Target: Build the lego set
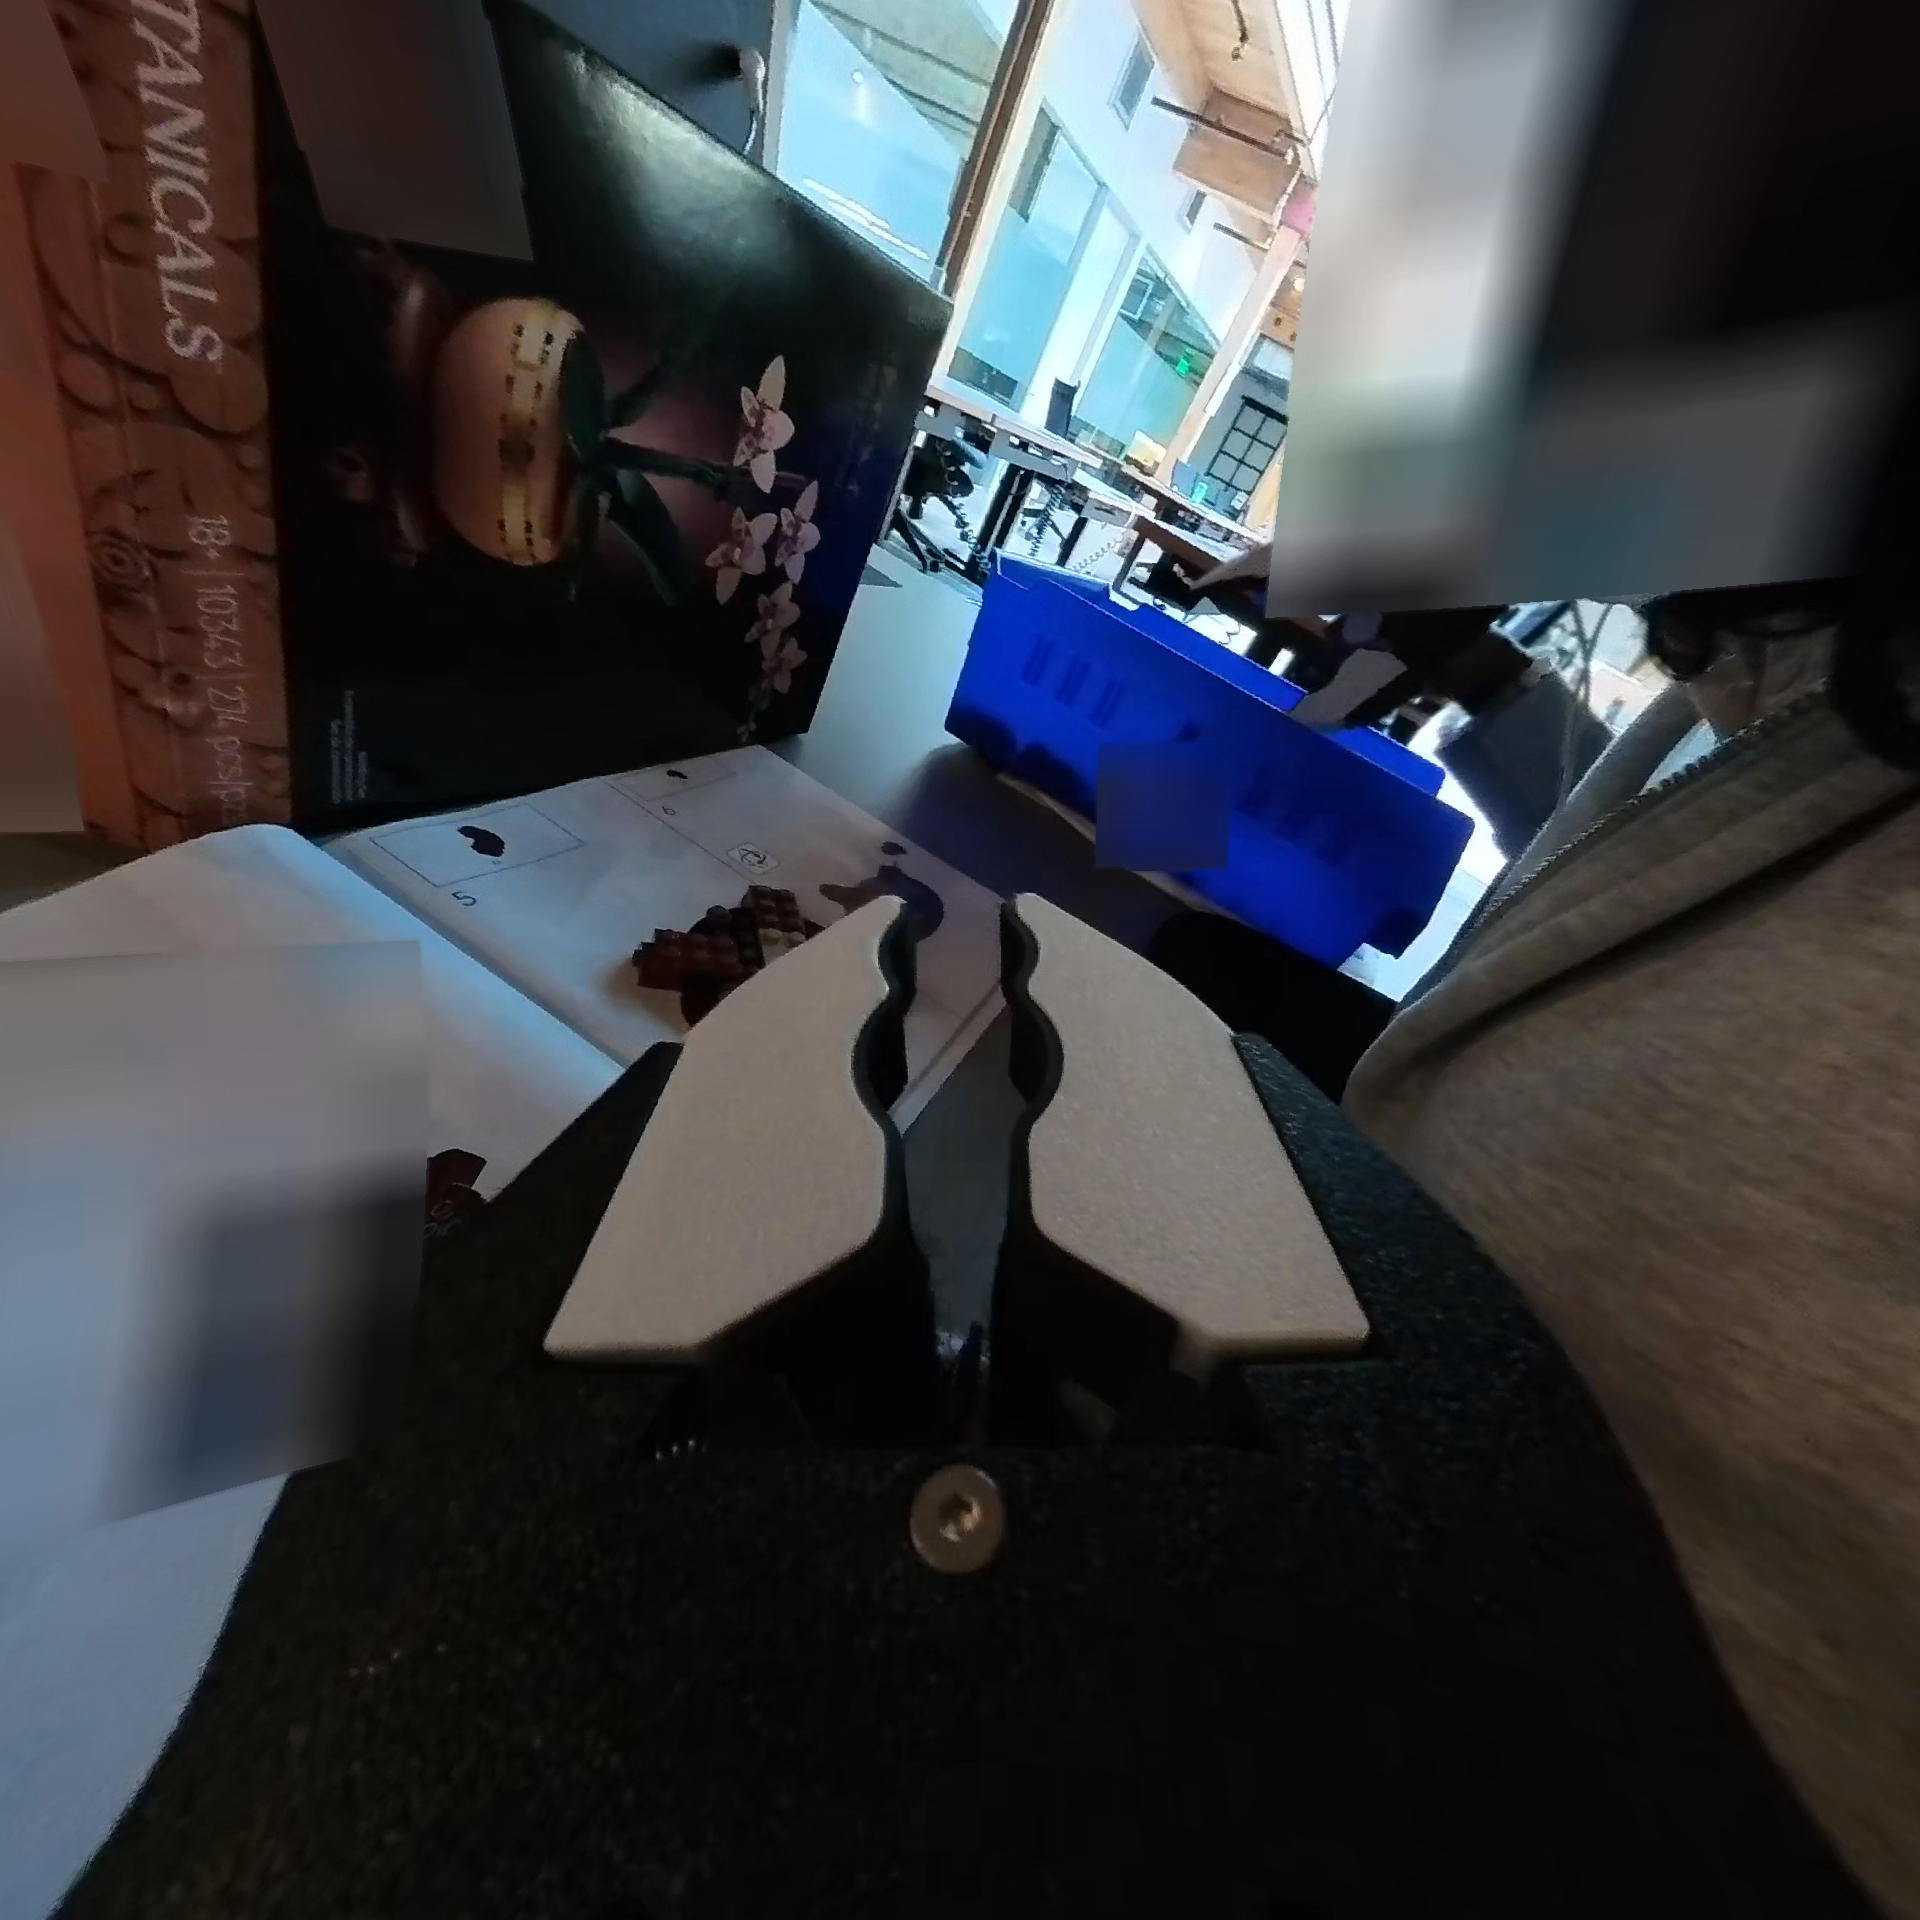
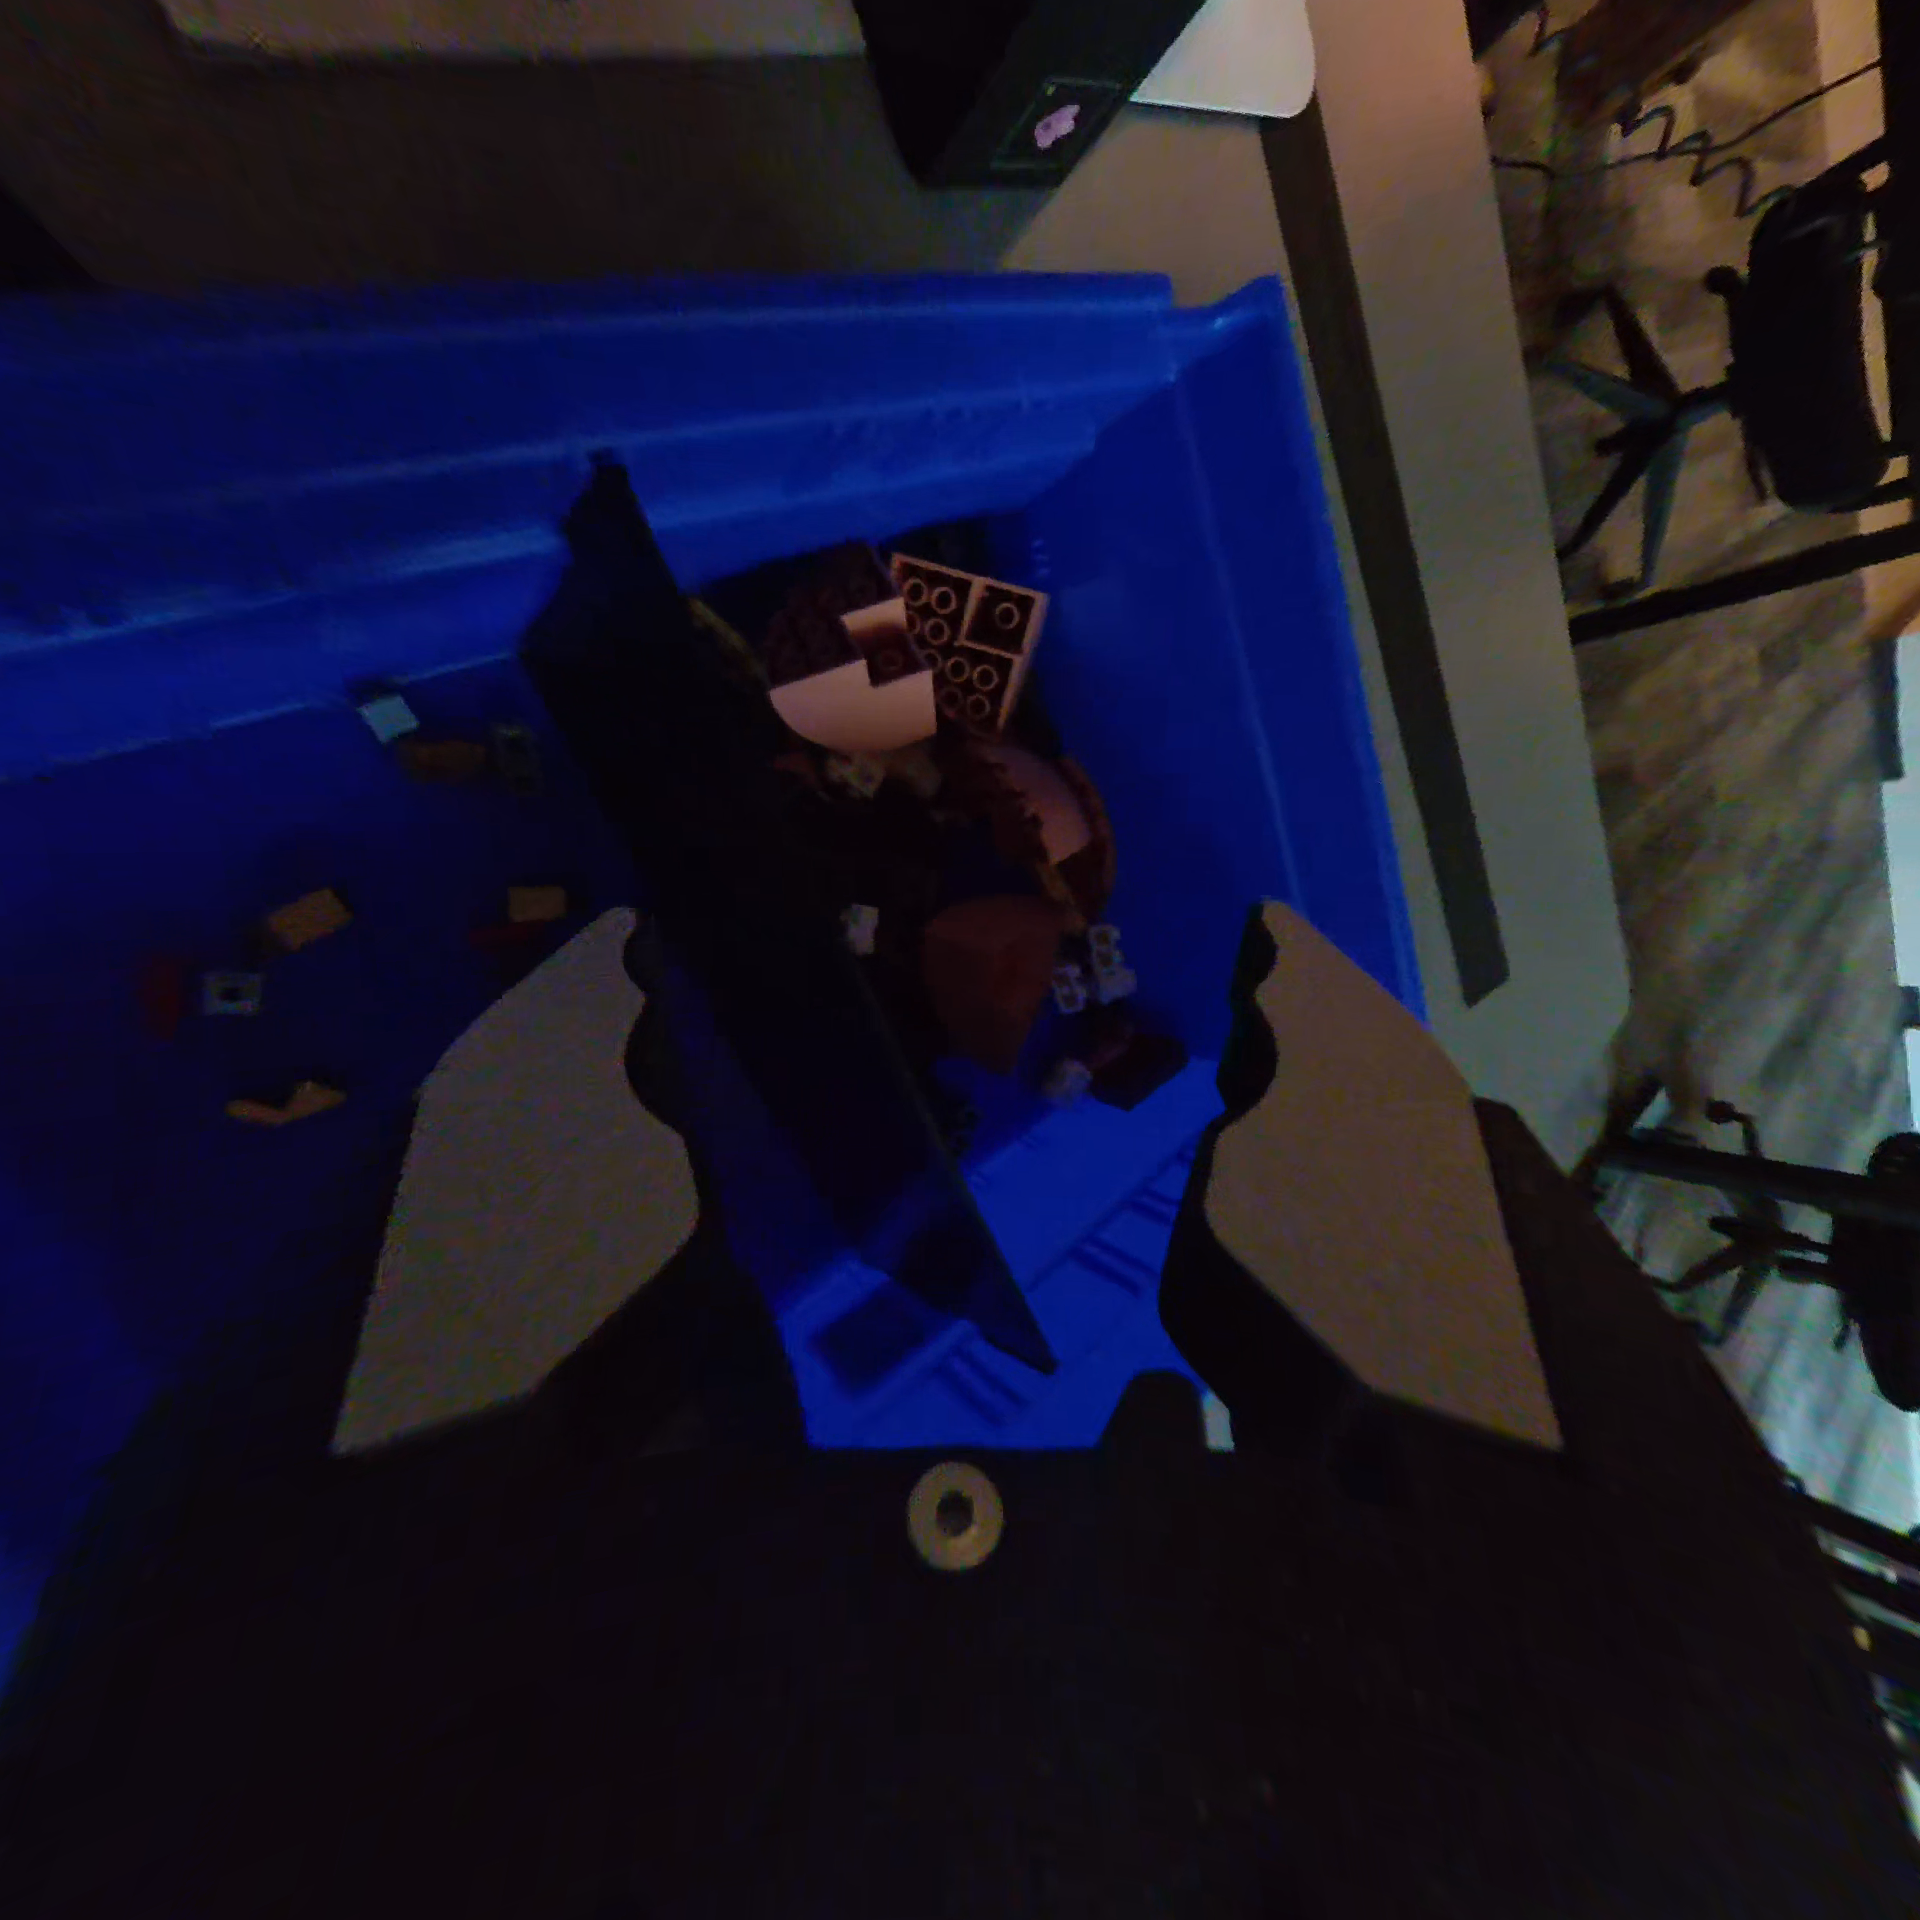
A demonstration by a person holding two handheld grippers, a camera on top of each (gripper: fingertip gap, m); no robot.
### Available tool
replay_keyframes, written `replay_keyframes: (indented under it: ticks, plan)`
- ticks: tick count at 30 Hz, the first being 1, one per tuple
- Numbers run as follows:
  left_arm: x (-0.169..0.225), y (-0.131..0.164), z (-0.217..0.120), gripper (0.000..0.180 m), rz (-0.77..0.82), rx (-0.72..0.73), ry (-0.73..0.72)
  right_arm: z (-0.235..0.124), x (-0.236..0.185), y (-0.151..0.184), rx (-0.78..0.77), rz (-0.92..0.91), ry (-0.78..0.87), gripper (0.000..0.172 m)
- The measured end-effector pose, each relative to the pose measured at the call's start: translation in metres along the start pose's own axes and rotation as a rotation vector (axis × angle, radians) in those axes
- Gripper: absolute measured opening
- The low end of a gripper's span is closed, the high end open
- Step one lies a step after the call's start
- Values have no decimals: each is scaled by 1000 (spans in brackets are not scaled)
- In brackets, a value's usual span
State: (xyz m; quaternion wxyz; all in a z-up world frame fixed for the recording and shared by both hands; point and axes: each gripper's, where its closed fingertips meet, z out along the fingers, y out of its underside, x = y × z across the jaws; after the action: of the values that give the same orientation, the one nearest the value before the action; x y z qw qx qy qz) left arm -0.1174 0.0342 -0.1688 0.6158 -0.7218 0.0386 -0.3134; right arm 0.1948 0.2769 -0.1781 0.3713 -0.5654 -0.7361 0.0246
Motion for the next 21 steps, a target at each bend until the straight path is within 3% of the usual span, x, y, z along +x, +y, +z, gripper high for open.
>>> replay_keyframes:
  ticks: [2, 5, 6, 8, 11, 17, 21]
  plan:
    - [1, 0, 0, 15, 7, 3, 0, -6, 3, -2, 21, 13, 28, 91]
    - [2, -1, -1, 15, 21, 12, -5, -19, 5, -12, 99, 25, 39, 43]
    - [2, -1, -1, 15, 23, 11, -4, -21, 9, -11, 95, 36, 44, 38]
    - [2, 0, 0, 15, 21, 5, 1, -18, 12, -7, 48, 76, -12, 38]
    - [3, -1, 0, 15, 12, 6, 14, -4, 10, -17, 43, 112, -205, 52]
    - [2, -4, -3, 15, 2, 31, 19, 48, 1, -49, 1, -24, -473, 61]
    - [3, -3, -2, 14, 37, 31, -1, 83, -25, -37, -166, -47, -638, 92]
